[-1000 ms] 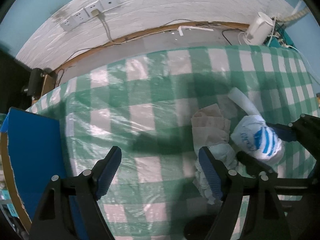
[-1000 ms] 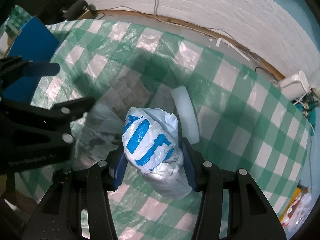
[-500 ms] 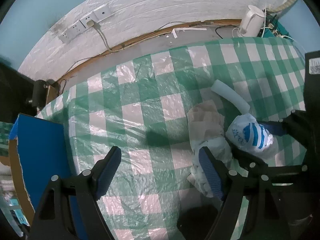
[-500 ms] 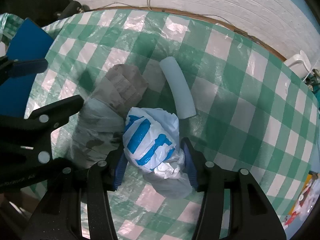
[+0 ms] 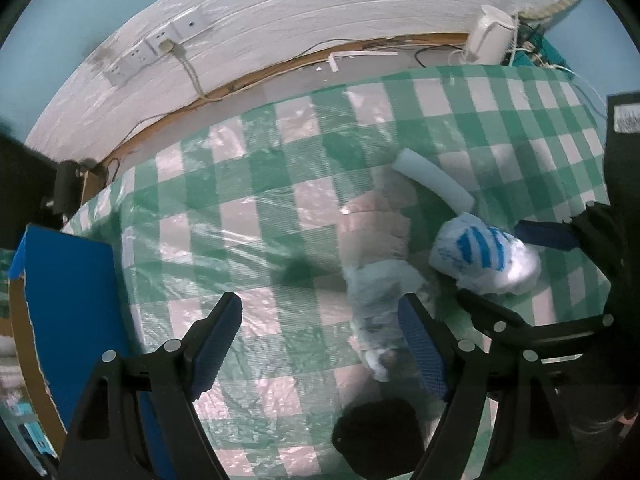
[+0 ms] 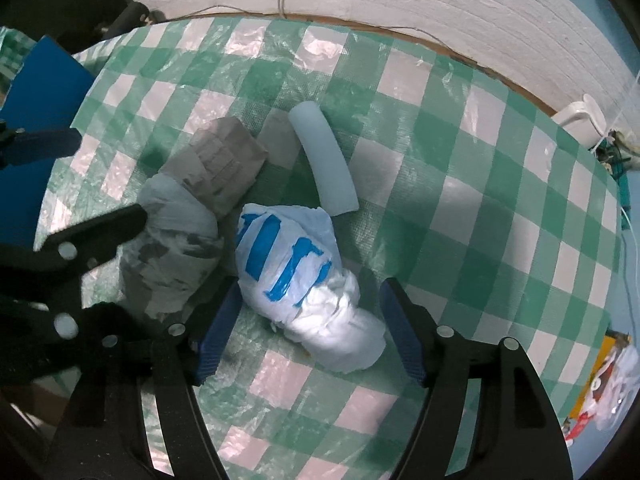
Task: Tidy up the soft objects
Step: 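Grasp the clear-wrapped bundle with the left gripper while the right gripper grasps the white-blue bag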
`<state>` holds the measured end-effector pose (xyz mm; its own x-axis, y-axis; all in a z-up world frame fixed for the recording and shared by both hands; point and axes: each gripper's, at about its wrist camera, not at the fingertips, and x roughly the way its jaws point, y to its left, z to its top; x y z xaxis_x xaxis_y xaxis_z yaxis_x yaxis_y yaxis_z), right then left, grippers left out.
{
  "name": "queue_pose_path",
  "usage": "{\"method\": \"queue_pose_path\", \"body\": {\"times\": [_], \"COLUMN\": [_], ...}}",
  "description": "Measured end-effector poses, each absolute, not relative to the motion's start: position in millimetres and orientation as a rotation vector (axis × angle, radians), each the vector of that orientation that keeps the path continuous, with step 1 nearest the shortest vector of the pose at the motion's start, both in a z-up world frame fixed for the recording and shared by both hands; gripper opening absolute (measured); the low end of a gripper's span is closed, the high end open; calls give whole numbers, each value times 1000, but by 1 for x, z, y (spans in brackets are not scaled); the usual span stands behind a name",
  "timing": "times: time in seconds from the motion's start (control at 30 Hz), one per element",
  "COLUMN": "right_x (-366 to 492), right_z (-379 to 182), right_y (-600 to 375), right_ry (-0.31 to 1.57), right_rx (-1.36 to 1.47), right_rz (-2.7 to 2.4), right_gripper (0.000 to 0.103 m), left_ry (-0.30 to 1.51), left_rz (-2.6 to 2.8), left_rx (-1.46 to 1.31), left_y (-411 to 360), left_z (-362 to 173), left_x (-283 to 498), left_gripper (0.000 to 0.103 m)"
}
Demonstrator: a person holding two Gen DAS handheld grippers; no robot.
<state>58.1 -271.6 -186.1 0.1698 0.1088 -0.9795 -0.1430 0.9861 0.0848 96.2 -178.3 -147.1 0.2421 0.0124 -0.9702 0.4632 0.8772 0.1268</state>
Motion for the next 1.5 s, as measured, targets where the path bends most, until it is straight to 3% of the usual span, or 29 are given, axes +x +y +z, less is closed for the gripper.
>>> {"method": "queue_pose_path", "body": {"times": [0.1,0.27,0.43,0.57,0.67,0.83,1.03,1.3,1.33,1.4,1.5], "right_x": [55,50,44,41,42,47,59,84,84,81,76], "right_z": [-185,-189,-194,-194,-192,-180,-170,-185,-186,-188,-186], "right_y": [-273,-272,-277,-283,-290,-301,-306,-302,-300,-297,-298], "right_ry": [1382,1409,1433,1436,1439,1410,1355,1369,1372,1380,1384], "right_rx": [-36,-68,-94,-76,-76,-44,31,88,86,84,78], "right_rz": [190,207,205,196,167,161,147,125,127,133,128], "right_gripper": [72,56,51,52,65,66,70,71,68,50,43], "left_ry": [1284,1298,1311,1319,1320,1291,1274,1306,1305,1304,1320], "left_rz": [-335,-336,-352,-371,-374,-388,-426,-507,-507,-506,-507], "left_rx": [445,474,458,431,398,446,478,420,420,418,386], "left_y": [-185,-192,-190,-187,-184,-183,-186,-188,-188,-189,-185], "left_z": [-147,-159,-171,-174,-175,-178,-173,-170,-170,-170,-168], "left_x": [91,88,91,94,96,94,87,84,83,82,85], "left_gripper": [88,88,95,95,95,95,81,40,40,38,34]}}
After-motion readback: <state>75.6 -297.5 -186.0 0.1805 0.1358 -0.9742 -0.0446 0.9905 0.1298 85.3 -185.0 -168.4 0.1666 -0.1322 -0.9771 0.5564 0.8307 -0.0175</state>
